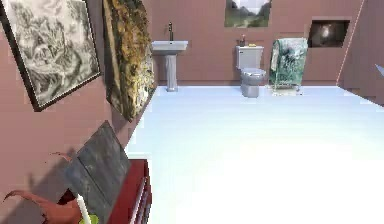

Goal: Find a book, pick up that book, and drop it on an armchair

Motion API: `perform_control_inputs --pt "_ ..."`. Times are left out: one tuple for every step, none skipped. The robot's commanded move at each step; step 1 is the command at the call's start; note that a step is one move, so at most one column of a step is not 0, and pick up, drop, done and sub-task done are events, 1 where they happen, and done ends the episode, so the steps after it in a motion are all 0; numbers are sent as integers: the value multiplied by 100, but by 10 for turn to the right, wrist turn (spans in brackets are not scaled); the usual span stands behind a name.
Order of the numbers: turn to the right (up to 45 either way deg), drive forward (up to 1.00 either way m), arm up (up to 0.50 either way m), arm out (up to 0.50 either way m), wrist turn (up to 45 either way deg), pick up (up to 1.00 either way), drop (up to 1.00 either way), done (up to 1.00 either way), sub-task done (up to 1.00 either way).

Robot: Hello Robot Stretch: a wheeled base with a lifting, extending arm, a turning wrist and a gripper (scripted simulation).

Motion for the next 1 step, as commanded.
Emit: perform_control_inputs --pt "450 0 0 0 0 0 0 0 0"
